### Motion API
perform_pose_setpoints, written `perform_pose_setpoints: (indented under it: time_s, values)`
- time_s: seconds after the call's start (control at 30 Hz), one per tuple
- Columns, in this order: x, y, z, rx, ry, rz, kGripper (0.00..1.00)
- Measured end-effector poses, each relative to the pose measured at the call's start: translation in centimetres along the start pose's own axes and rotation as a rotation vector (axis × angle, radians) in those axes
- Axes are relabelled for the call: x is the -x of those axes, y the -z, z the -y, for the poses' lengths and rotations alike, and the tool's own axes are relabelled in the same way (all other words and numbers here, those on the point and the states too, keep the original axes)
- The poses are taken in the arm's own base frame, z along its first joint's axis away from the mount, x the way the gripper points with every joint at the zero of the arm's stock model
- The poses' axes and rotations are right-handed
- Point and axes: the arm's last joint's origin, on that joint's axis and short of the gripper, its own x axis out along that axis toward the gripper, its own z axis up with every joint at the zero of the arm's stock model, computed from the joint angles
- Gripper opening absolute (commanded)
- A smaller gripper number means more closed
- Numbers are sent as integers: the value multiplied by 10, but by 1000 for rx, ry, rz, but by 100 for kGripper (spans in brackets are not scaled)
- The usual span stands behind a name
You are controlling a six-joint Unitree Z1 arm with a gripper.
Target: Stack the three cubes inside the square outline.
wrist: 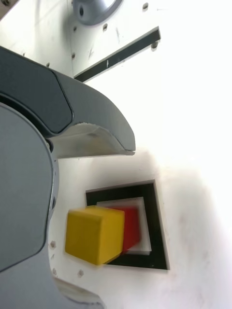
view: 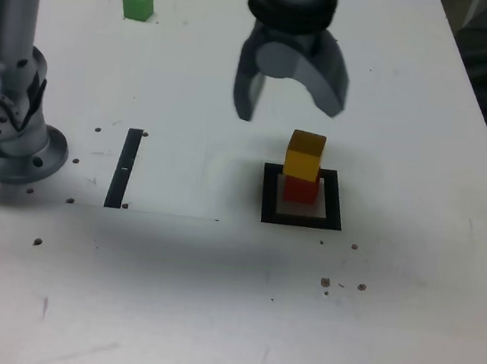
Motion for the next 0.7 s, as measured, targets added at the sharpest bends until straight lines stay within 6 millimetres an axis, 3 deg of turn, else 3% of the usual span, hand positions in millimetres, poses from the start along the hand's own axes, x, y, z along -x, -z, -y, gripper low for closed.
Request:
perform_pose_setpoints:
  time_s: [0.7]
  values:
    - [4,74,-76,107,-28,-60,100]
